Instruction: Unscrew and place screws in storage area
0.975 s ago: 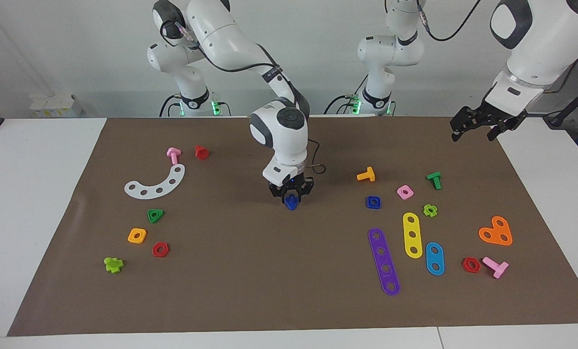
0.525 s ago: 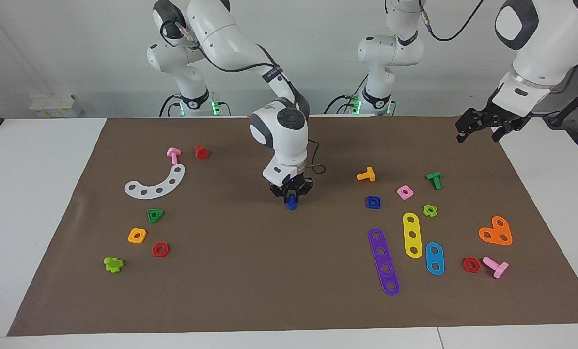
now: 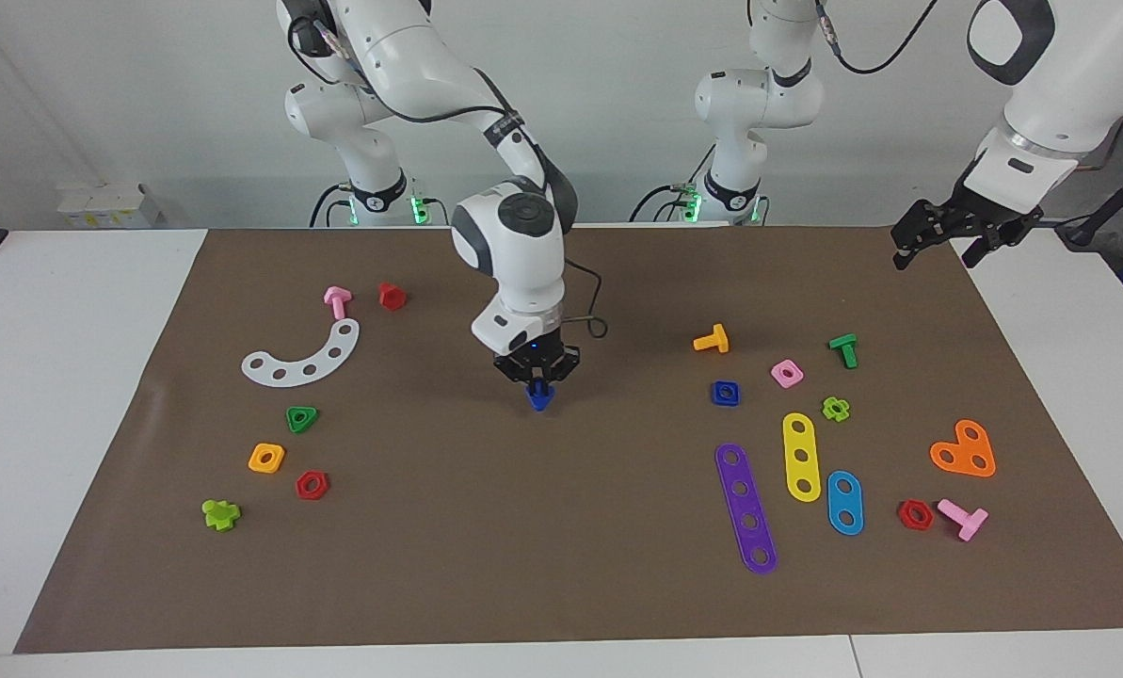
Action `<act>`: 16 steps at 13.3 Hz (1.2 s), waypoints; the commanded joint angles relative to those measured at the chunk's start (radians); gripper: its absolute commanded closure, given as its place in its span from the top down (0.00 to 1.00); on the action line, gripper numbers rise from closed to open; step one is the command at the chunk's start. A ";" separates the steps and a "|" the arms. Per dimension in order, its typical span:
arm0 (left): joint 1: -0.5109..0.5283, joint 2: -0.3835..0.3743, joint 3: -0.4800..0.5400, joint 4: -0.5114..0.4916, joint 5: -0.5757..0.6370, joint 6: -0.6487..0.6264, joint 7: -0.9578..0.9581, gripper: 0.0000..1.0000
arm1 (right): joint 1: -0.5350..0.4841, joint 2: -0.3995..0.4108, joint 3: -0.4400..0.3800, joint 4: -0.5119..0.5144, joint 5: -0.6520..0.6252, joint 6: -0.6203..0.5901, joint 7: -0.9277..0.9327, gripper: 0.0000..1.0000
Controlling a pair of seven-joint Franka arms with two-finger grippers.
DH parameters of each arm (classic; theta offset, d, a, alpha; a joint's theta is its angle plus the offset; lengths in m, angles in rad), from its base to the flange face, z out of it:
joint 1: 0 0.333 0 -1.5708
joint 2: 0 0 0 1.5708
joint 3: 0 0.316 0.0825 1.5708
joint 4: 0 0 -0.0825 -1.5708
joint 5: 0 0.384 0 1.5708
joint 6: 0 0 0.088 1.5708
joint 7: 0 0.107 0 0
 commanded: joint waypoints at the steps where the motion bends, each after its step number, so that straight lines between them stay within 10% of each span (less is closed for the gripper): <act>1: 0.070 -0.038 -0.004 -0.041 -0.018 0.028 0.131 1.00 | -0.117 -0.151 0.013 -0.168 -0.018 0.019 -0.056 0.00; 7: 0.061 -0.039 -0.008 -0.044 -0.018 0.028 0.106 1.00 | -0.346 -0.093 0.013 -0.218 -0.001 0.118 -0.253 0.00; 15: 0.035 -0.042 -0.020 -0.048 -0.018 0.025 0.013 1.00 | -0.381 -0.067 0.013 -0.228 0.000 0.125 -0.305 0.00; 16: 0.032 -0.042 -0.020 -0.053 -0.016 0.025 0.013 1.00 | -0.381 -0.067 0.013 -0.227 0.000 0.126 -0.307 0.17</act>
